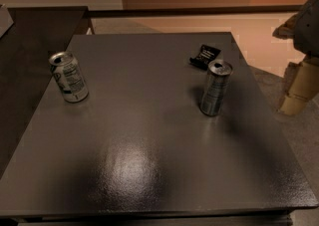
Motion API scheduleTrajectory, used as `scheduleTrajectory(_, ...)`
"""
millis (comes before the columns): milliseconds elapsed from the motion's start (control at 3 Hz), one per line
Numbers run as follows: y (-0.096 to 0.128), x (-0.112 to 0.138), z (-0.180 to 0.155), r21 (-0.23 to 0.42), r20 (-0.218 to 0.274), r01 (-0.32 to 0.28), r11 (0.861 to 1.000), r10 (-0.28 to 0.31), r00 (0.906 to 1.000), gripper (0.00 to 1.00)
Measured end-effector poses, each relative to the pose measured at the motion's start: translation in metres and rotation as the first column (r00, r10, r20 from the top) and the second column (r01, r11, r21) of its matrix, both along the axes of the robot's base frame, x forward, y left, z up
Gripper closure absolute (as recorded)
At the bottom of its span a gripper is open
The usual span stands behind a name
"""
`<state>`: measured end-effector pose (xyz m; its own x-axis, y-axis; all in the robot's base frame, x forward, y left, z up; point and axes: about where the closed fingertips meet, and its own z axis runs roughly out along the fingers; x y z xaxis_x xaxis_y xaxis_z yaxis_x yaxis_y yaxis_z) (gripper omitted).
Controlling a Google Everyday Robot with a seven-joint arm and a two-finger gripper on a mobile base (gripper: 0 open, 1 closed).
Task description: Pick redbull can
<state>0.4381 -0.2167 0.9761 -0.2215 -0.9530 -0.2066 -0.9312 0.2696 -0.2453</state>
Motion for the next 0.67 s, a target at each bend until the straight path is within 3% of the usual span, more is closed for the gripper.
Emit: scheduleTrajectory(667,0.0026,0.0093,-0.0014,0.016,0.011,-0.007,1.000,0.007,0.9999,0.00)
